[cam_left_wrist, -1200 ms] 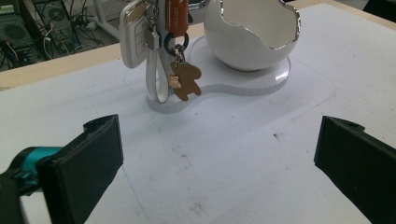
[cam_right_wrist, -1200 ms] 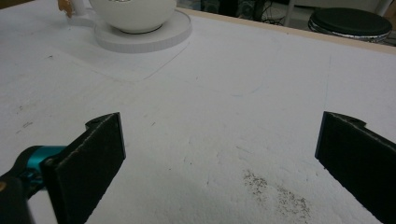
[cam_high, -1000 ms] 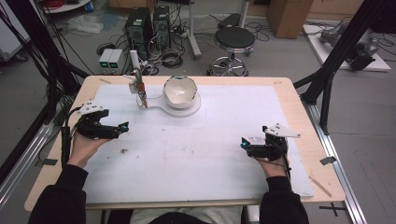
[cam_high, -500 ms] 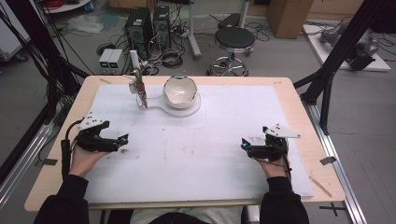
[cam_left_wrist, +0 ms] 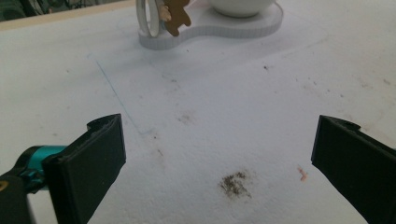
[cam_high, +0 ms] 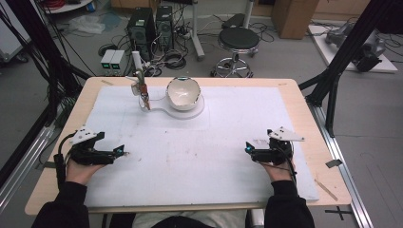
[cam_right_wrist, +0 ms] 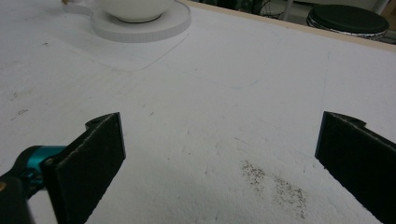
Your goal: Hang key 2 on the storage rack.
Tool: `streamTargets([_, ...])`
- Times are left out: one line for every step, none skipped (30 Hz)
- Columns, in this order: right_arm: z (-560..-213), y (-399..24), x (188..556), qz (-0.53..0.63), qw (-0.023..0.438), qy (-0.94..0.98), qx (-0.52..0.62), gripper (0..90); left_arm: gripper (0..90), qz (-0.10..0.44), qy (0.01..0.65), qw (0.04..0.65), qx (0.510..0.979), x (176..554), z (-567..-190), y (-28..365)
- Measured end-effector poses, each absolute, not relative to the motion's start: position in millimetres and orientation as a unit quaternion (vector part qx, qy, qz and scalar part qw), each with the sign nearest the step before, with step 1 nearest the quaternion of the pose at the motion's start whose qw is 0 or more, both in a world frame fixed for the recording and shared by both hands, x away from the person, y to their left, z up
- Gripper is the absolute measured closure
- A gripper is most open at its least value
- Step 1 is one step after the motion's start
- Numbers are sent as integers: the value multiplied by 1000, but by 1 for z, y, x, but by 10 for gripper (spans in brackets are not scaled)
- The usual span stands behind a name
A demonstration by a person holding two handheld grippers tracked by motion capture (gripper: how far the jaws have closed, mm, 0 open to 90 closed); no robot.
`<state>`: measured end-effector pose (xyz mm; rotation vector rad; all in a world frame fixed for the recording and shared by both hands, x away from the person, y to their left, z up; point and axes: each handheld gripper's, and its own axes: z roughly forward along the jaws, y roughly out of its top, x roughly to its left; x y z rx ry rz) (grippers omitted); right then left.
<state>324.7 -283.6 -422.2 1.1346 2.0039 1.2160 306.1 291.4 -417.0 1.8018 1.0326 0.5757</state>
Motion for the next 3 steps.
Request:
streamTargets([-422, -284, 325, 450, 267, 743, 418, 6, 34, 240, 421, 472, 737, 306, -416, 292])
streamTargets([-422, -283, 325, 448, 268, 745, 416, 6, 35, 244, 420, 469, 737, 306, -416, 292])
streamTargets([-422, -283, 325, 447, 267, 745, 418, 7, 34, 246, 421, 469, 736, 306, -415, 292])
